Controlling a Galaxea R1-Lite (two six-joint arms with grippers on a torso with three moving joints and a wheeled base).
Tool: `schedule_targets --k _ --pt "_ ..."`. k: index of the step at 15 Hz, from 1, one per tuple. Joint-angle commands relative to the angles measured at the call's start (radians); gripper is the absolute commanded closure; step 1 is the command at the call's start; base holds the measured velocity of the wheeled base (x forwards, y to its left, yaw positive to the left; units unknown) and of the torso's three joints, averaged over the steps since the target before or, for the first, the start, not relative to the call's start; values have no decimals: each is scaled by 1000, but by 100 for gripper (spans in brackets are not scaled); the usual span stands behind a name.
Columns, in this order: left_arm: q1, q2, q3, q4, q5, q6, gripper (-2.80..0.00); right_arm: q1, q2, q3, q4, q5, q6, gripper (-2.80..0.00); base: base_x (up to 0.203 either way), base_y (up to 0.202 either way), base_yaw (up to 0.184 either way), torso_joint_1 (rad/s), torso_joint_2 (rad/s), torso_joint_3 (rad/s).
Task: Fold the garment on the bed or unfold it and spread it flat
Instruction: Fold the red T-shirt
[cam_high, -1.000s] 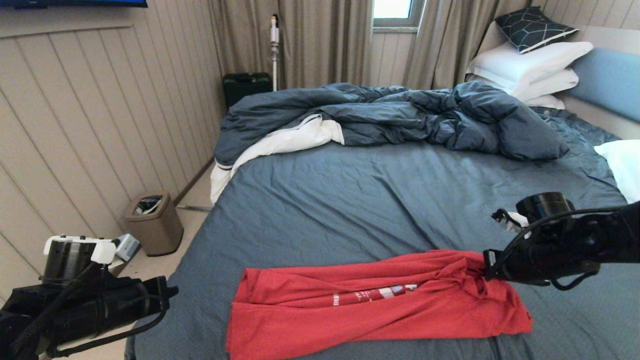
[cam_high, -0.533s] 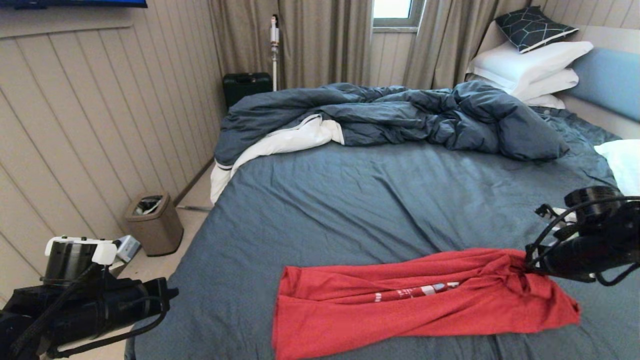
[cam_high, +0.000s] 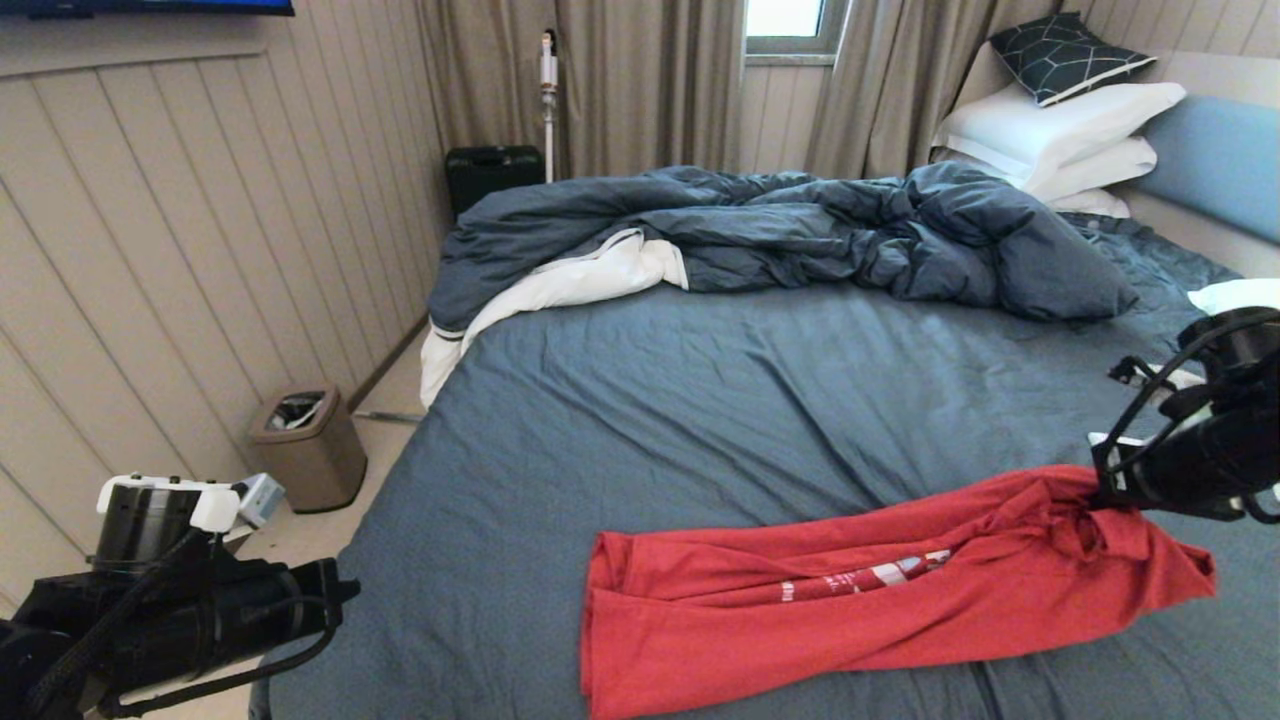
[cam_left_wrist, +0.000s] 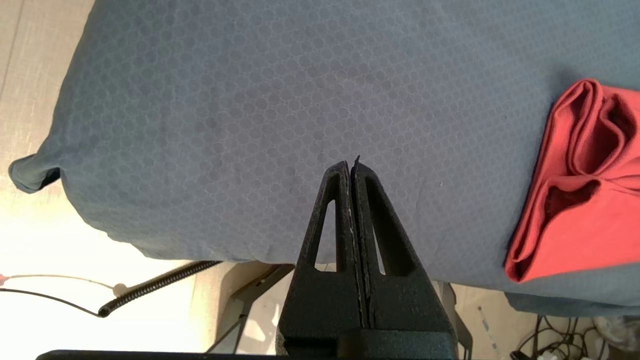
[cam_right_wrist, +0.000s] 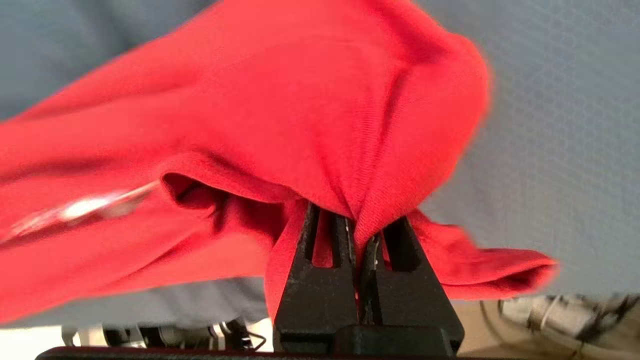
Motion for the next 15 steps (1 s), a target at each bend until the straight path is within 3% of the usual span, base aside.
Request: schedule_targets --k 1,10,15 --pt "-1 0 1 -4 -2 -2 0 76 -56 -7 20 2 2 0 0 0 0 0 0 0" --pt "-19 1 7 -4 -2 -1 0 670 7 -160 146 -33 146 0 0 0 0 0 0 0" --pt "-41 3 21 -4 -2 1 0 867 175 -278 158 -82 185 0 0 0 0 0 0 0"
